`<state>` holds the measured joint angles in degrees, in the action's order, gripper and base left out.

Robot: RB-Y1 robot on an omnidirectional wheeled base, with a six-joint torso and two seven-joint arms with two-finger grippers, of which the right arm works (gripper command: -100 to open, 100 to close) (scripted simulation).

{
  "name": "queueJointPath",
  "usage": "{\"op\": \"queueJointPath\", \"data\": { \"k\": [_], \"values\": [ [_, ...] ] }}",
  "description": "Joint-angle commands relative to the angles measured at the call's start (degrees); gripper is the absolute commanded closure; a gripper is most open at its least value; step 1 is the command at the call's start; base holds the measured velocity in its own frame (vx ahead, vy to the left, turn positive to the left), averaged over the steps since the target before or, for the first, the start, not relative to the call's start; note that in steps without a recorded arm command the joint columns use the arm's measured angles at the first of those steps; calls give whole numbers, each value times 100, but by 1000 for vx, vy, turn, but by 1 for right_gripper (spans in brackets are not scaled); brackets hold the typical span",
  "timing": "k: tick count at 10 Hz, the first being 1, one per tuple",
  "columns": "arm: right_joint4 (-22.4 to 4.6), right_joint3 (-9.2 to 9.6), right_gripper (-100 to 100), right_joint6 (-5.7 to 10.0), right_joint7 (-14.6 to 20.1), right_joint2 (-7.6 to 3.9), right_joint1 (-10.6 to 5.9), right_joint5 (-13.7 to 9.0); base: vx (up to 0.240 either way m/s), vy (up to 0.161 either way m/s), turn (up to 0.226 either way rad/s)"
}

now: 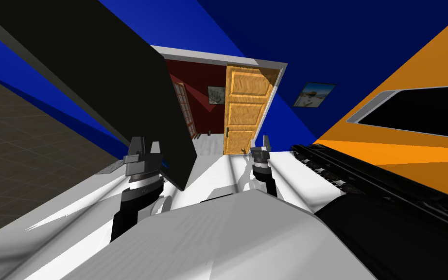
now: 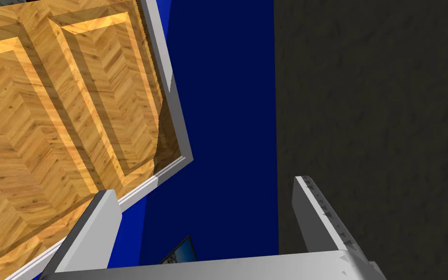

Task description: Pull the door open

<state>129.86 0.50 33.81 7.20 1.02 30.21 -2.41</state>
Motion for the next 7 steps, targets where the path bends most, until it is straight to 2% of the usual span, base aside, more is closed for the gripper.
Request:
{"op": "queueJointPath", "data": {
  "k": [1,7],
  "values": [
    [-176,44,-100,33,146,-79,-61,-100,82,-1,22],
    [-867,217,-100,164,719,-331,-301,-494,124,-9,24]
  ]
}}
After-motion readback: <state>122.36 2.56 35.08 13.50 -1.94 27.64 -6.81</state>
